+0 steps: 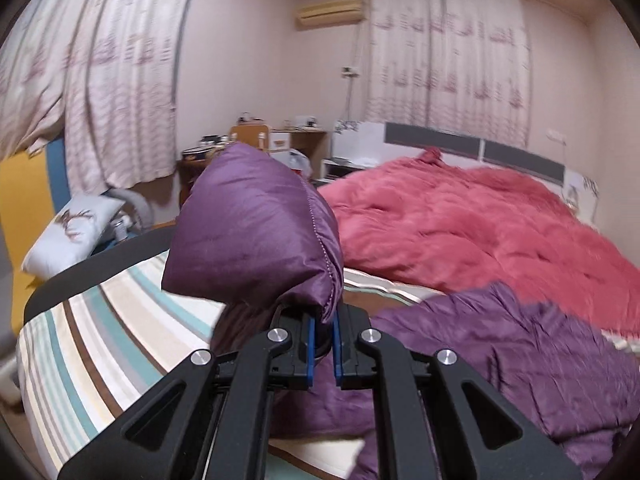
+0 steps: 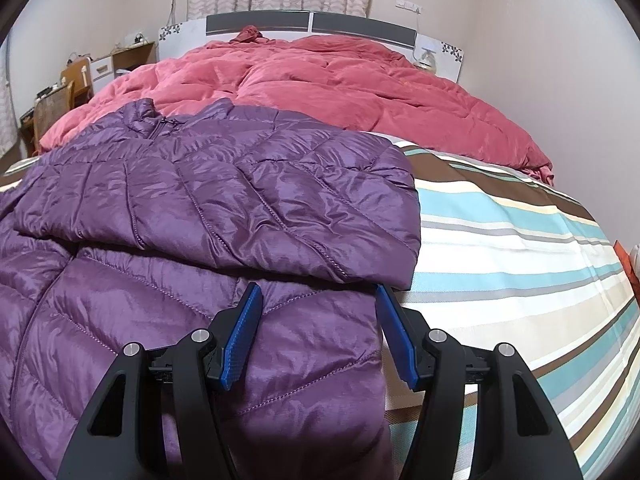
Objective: Fold large clothes
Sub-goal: 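Grasp the other sleeve cuff with the left gripper and lift it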
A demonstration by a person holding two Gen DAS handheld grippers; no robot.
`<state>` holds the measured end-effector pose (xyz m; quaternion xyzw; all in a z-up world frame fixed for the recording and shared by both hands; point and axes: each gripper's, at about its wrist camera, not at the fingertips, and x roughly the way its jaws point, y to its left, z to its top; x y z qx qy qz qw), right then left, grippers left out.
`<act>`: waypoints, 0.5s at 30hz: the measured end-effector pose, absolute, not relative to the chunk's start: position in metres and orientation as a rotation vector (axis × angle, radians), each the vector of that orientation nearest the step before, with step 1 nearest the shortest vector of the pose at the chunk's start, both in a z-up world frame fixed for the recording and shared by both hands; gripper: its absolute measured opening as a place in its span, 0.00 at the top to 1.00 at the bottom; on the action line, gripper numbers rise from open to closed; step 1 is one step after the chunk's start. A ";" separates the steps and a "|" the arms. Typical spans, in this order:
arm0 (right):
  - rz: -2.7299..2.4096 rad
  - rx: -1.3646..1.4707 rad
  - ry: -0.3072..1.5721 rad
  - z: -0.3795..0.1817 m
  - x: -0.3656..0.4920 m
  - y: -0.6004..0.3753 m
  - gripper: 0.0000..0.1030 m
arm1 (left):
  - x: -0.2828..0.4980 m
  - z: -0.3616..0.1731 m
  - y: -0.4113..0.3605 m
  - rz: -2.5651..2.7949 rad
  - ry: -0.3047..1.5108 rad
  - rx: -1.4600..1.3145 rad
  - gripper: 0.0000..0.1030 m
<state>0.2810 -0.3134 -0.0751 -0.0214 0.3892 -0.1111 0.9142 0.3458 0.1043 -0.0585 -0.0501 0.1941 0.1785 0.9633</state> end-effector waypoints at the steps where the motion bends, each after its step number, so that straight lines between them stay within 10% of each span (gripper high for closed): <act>1: -0.234 -0.045 0.802 -0.075 0.281 -0.313 0.43 | 0.347 -0.059 0.094 0.341 0.404 -0.085 0.95; 15: -0.260 -0.072 0.811 -0.077 0.284 -0.308 0.43 | 0.332 -0.060 -0.024 0.103 0.442 0.077 0.94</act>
